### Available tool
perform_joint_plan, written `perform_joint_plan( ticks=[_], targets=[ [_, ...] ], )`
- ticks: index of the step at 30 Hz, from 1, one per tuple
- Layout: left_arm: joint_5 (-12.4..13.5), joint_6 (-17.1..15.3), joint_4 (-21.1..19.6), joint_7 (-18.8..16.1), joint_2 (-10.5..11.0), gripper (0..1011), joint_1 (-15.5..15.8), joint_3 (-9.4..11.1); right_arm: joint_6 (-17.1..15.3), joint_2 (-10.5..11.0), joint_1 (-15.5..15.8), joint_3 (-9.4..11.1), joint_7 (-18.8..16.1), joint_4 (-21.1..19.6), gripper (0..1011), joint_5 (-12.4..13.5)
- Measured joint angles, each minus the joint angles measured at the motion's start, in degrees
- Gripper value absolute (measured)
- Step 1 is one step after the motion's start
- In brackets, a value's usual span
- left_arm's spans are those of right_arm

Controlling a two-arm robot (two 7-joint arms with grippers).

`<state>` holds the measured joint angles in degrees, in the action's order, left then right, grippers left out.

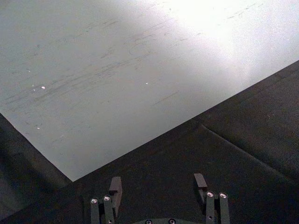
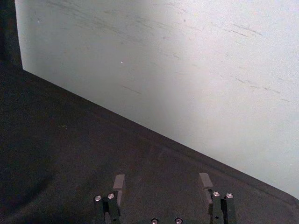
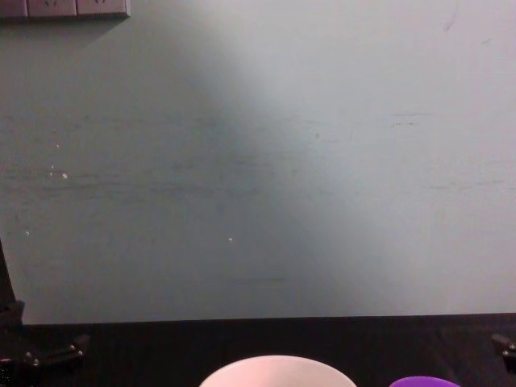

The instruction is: Pick up the cup and pour the mung beans from the cup into the bowl.

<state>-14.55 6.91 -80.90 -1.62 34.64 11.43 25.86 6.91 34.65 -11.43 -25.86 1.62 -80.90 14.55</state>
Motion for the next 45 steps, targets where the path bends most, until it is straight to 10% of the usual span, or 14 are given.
perform_joint_plan(
  ticks=[45],
  targets=[
    [0.0,0.0,0.0,0.0,0.0,1000,0.0,0.0,0.0,0.0,0.0,0.0,0.0,0.0,1003,0.0]
  ],
)
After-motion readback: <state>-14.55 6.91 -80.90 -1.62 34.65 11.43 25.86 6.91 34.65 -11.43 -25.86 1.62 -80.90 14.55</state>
